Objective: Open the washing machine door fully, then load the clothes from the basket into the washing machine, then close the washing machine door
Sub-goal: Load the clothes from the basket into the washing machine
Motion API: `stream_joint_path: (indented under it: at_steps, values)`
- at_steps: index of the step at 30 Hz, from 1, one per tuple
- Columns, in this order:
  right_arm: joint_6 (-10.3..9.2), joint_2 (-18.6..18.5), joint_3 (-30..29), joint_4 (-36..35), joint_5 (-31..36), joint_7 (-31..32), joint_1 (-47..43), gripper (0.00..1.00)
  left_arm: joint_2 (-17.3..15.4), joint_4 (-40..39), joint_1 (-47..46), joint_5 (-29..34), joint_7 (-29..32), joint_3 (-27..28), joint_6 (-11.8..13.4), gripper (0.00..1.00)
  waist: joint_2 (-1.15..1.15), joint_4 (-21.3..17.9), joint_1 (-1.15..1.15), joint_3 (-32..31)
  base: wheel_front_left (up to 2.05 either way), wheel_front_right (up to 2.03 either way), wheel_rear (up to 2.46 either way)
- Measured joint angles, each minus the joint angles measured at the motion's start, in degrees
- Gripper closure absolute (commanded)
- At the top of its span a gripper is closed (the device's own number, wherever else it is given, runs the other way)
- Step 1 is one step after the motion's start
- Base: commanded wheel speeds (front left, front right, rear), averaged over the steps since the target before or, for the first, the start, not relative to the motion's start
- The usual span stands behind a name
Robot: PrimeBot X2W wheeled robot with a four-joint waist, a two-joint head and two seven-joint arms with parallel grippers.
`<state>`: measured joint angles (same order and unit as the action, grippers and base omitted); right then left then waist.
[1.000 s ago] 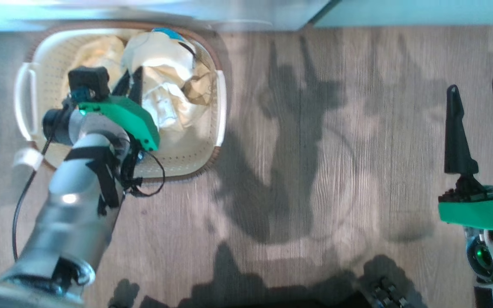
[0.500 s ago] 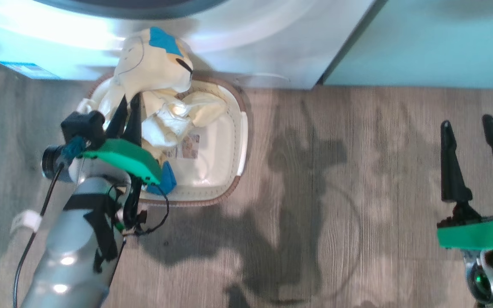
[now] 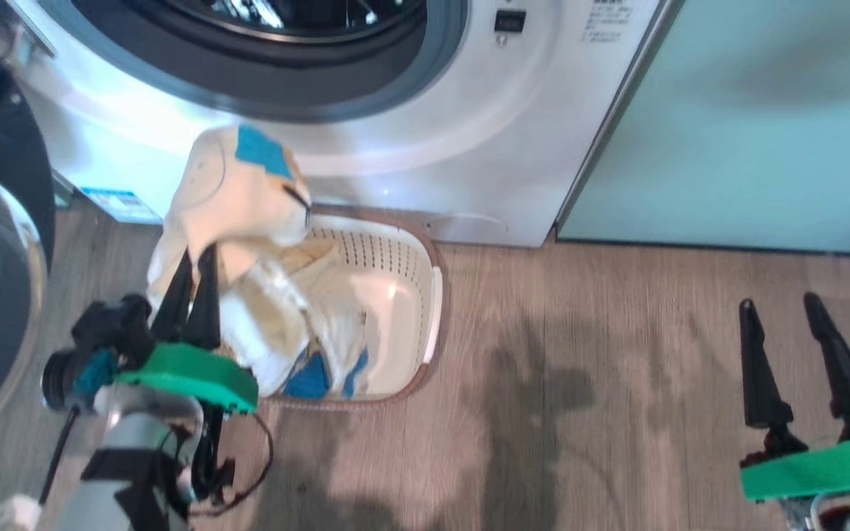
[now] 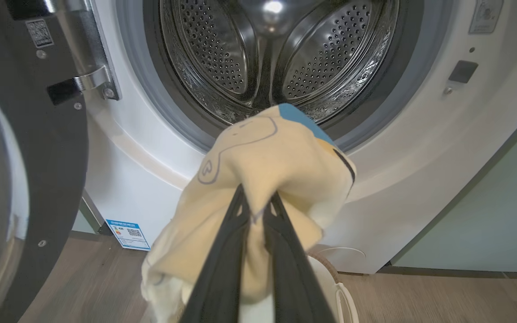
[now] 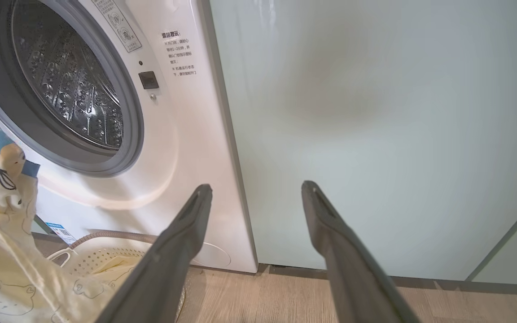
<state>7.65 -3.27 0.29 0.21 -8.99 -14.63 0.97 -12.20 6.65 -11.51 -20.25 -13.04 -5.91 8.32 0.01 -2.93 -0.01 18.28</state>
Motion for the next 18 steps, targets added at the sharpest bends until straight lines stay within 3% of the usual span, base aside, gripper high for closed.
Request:
stream_joint_path:
  at_steps: [18]
  values:
    - [0.00, 0.6, 1.5, 1.0, -0.3, 0.0, -6.8, 0.00, -1.3, -10.2, 14.1, 0.0, 5.1, 0.1, 3.5, 1.00, 0.00, -0.7, 0.00, -11.7, 0.00, 0.00, 0.00]
